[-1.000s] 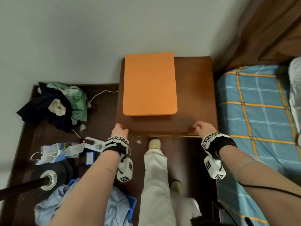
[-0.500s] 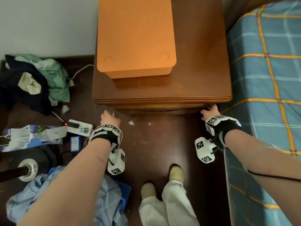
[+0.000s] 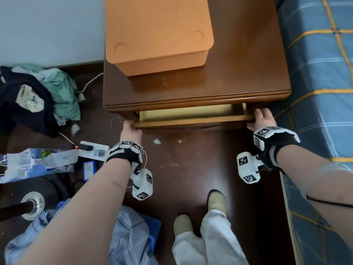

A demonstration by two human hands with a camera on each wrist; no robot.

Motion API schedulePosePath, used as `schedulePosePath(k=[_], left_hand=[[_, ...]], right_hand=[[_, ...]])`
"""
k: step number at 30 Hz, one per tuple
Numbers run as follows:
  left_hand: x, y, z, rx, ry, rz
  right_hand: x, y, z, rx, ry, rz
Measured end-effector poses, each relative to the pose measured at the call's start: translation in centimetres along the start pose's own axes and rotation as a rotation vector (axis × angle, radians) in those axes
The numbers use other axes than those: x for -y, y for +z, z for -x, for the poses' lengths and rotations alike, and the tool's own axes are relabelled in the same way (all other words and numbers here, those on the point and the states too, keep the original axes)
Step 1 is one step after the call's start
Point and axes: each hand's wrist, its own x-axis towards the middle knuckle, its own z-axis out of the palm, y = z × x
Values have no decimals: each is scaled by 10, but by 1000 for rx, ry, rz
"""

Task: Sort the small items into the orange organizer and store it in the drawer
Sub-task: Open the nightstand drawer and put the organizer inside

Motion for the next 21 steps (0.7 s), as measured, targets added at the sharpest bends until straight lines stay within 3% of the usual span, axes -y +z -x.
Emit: schedulePosePath(k=[4, 14, 21], left_hand=[[24, 0, 14, -43, -14, 57], [71, 7, 58, -56, -61, 228], [82, 2, 64, -35, -60, 199]], right_hand=[[-25, -7, 21, -89, -34, 39], [-62, -21, 67, -181, 54, 93], [-70, -24, 76, -139, 61, 219]])
